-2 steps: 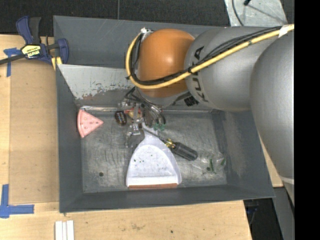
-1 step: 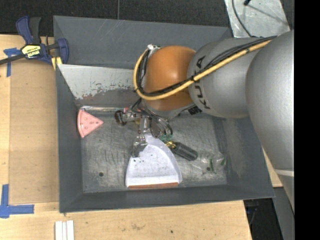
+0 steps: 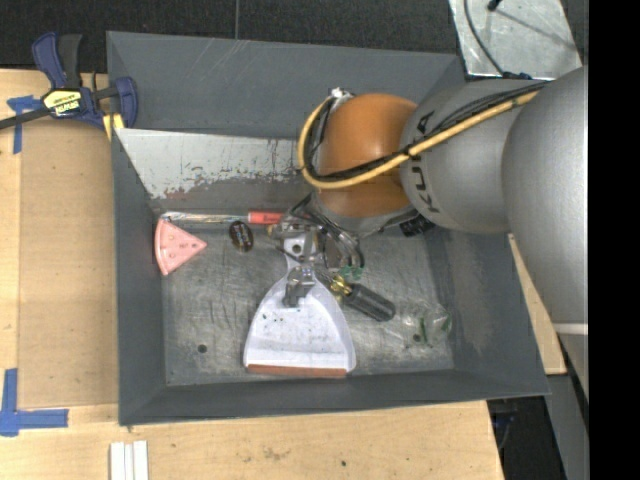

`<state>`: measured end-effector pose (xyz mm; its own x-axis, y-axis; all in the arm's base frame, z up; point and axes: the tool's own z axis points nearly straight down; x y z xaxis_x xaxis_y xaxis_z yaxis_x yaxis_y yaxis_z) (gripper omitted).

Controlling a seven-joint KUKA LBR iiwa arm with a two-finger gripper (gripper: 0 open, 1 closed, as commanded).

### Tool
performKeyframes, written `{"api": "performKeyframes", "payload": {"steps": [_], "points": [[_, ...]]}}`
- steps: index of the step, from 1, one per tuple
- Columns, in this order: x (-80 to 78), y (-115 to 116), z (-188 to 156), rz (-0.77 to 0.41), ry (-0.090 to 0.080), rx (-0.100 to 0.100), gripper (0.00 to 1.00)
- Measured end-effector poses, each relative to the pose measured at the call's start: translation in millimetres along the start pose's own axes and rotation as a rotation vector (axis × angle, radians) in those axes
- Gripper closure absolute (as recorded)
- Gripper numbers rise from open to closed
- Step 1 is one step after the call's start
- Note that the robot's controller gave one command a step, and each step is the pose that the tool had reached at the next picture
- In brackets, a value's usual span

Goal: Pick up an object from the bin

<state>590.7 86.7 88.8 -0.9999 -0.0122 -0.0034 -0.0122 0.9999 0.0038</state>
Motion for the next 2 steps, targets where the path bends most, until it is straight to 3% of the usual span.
{"api": "performKeyframes", "payload": {"steps": [1,2], "points": [[66.2,15.0,9.3,-0.159,-0.041,-0.002,1.0],[66.2,14.7,9.3,-0.159,-0.041,-0.002,1.0]]}}
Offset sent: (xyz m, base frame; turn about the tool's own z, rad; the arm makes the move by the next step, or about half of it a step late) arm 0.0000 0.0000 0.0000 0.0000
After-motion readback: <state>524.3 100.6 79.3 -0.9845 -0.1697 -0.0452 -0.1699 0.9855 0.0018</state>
